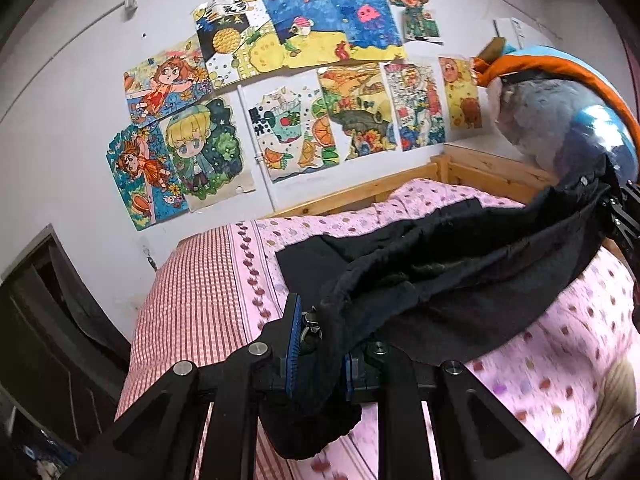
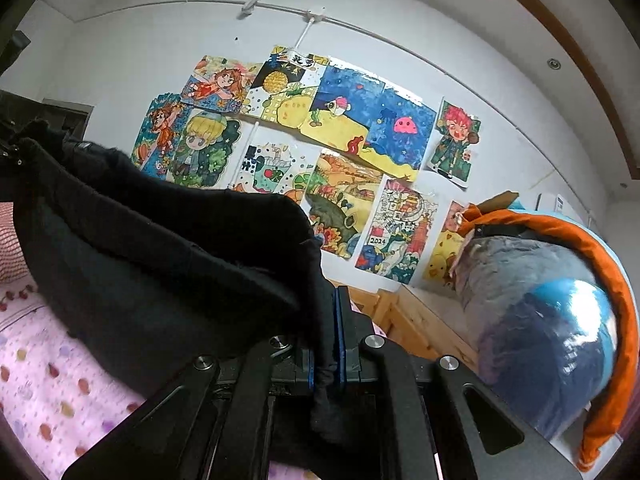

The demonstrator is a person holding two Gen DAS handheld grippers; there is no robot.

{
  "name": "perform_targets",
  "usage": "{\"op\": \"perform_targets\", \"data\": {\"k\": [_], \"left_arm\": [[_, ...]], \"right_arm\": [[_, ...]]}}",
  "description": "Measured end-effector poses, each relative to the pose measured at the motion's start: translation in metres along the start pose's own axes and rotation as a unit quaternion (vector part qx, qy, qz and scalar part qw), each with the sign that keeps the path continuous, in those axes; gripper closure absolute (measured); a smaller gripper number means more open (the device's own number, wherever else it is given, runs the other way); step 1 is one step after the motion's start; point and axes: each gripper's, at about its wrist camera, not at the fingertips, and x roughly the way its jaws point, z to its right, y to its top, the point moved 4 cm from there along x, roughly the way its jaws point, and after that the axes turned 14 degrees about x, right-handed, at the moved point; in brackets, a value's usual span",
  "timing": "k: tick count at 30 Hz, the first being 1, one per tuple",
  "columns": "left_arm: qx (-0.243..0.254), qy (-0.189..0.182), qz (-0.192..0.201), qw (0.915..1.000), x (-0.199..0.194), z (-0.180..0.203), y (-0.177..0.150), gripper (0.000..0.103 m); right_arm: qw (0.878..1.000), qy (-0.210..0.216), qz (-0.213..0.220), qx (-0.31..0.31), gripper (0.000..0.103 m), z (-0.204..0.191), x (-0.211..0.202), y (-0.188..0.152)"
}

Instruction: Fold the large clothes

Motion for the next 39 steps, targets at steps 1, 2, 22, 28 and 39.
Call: {"op": "perform_targets", "data": {"k": [1, 2, 22, 28, 39], "left_arm": [[0.001, 0.003, -0.001, 1.0, 0.005, -0.001, 0.003, 0.087], [0.003, 0.009, -0.003, 1.0, 0.016, -0.005, 0.009, 0.087], [-0.048, 0.04, -0.013, 0.998, 0.207, -0.035, 0.055, 0.087], [-0.058, 0.037, -0.039, 0.9969, 0.265, -0.029, 0.05, 0.087], [-0.064, 0.027, -0.062, 0.9957, 0.323, -0.018, 0.033, 0.087]], "right_arm": [[1.0, -0.001, -0.002, -0.003, 0.096, -0.001, 0.012, 0.005], [1.0, 0.0, -0.003, -0.004, 0.096, -0.002, 0.021, 0.006], [0.999, -0.029, -0.037, -0.017, 0.096, -0.034, 0.23, -0.002], [0.997, -0.03, -0.068, -0.032, 0.096, -0.043, 0.285, -0.022], [0.994, -0.041, -0.094, -0.033, 0.096, -0.056, 0.33, -0.056]]}}
